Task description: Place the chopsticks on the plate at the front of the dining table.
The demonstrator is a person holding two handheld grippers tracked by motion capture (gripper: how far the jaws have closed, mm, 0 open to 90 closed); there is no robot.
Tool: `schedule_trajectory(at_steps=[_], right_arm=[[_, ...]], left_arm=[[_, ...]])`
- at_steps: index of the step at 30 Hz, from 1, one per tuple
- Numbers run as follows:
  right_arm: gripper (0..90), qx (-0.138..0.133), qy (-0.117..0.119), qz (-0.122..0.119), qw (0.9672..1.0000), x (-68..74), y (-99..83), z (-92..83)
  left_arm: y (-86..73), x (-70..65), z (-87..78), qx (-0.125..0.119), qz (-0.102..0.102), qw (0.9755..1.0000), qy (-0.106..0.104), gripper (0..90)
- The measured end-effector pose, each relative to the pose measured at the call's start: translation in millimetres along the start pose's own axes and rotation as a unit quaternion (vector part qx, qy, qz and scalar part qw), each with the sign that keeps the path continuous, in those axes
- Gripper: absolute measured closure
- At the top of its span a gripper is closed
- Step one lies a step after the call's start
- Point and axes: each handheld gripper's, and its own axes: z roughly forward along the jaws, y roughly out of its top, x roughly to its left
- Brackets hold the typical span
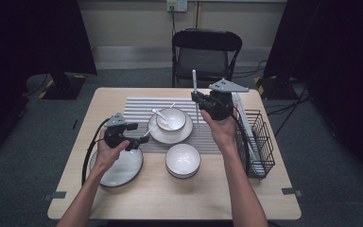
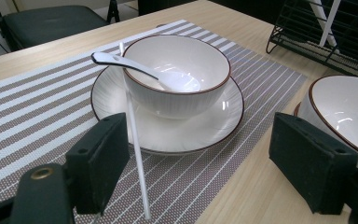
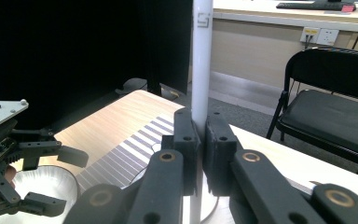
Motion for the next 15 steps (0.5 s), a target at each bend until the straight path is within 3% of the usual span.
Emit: schedule_trajectory(at_steps=[15], right_arm=[[85.4,-0.002,0.032,-0.008,0.9995,22.6,4.5,20.2]], left_arm=[[9.8,-11.1,0.9,-0.008,0.012,0.9997,-0.021,19.4]])
